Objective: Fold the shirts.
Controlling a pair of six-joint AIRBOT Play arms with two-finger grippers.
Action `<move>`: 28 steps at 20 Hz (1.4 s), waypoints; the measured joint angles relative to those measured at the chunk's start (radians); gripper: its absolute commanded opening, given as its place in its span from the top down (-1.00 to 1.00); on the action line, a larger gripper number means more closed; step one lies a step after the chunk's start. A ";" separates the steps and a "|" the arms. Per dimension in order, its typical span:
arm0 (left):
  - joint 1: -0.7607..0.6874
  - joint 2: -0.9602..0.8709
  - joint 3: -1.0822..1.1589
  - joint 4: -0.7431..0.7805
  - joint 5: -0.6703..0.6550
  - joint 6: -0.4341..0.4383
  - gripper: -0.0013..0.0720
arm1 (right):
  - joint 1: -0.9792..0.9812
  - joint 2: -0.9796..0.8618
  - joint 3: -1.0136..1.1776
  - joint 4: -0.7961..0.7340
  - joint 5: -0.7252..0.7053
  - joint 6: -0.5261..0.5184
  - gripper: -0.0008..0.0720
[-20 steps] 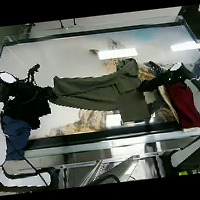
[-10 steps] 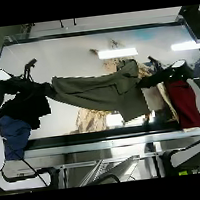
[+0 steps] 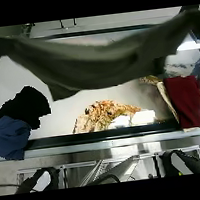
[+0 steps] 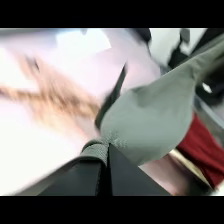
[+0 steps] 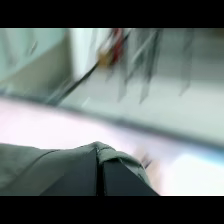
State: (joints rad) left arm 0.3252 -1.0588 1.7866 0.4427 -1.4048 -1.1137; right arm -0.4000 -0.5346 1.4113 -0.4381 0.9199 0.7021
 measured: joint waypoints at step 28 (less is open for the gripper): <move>-0.349 -0.729 0.023 0.652 0.214 -0.084 0.92 | 0.044 -0.879 0.073 0.031 0.121 -0.032 0.92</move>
State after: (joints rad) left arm -0.0235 -1.7882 1.8095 1.0950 -1.1908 -1.1973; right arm -0.3557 -1.4136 1.4845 -0.4076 1.0409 0.6701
